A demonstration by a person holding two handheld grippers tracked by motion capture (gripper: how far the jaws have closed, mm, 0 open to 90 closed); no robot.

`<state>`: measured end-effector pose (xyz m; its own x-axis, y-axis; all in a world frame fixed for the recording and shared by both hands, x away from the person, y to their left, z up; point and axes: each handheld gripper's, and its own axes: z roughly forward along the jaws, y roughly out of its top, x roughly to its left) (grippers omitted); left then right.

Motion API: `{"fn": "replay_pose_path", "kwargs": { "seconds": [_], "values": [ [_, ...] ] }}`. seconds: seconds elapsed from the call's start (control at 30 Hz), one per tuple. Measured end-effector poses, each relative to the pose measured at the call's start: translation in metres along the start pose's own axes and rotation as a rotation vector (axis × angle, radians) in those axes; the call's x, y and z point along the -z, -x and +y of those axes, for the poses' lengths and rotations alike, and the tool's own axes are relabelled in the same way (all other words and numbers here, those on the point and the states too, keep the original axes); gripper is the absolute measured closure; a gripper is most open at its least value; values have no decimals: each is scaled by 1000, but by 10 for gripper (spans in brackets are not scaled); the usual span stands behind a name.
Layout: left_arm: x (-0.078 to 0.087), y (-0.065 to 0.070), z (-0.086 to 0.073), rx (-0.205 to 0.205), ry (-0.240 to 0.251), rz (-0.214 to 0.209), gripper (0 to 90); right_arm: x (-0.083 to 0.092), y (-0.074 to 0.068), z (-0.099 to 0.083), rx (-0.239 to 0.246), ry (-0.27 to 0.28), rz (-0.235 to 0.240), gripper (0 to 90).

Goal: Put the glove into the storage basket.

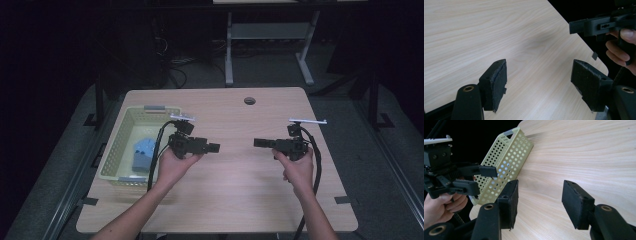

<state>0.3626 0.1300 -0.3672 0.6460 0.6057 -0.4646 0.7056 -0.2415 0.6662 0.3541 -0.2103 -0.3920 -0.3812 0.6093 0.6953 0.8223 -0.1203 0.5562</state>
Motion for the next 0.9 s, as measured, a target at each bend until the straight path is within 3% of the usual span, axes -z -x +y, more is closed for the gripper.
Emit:
{"fn": "replay_pose_path", "kwargs": {
  "seconds": [0.33,0.53,0.9],
  "values": [
    [-14,9,-10,-19,-13,-26,280,10,13,-8,-23,3,-16,459],
    [-18,8,-16,-23,-8,-36,279,17,20,-14,-43,16,-12,458],
    [-32,7,-36,10,-1,-55,260,27,35,-27,-69,14,-28,452]
  ]
}}
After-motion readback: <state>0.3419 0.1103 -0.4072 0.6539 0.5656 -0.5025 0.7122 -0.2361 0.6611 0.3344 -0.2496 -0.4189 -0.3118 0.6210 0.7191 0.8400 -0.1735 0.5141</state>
